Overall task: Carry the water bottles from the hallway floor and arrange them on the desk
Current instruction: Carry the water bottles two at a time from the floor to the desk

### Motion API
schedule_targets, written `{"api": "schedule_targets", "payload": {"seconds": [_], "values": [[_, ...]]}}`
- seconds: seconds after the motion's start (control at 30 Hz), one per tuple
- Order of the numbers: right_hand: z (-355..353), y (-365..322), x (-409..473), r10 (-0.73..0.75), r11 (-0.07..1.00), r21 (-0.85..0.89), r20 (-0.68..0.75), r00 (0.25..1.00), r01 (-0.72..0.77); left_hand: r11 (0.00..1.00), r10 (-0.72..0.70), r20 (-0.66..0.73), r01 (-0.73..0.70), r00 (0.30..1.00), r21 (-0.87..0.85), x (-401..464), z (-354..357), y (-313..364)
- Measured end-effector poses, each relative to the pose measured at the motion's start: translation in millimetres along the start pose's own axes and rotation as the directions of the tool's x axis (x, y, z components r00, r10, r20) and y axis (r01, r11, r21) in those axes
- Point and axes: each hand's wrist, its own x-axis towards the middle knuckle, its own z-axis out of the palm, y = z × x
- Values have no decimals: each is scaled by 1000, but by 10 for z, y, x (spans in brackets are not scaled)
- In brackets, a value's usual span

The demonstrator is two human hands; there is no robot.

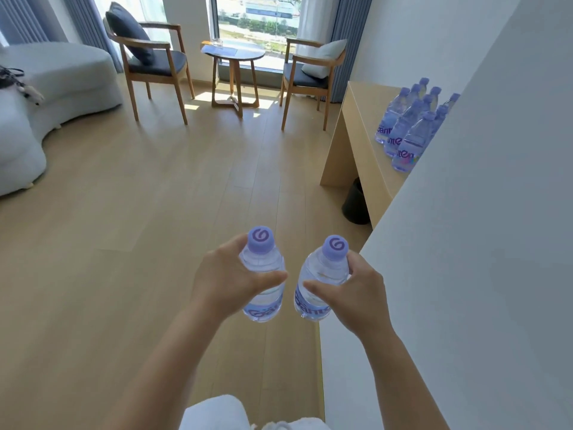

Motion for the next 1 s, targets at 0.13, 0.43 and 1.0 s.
{"api": "schedule_targets", "payload": {"seconds": [0.13, 0.43, 1.0], "values": [[159, 125, 607, 46, 999, -12, -6, 999, -46, 1000, 13, 45, -12, 999, -9, 726, 113, -23], [569, 27, 2329, 118, 993, -9, -139, 983, -121, 995, 96, 181, -94, 979, -21, 2778, 119, 37], [506, 495, 4879, 396, 918, 102, -282, 874, -383, 985, 133, 462, -170, 877, 40, 5745, 1092, 519]]}}
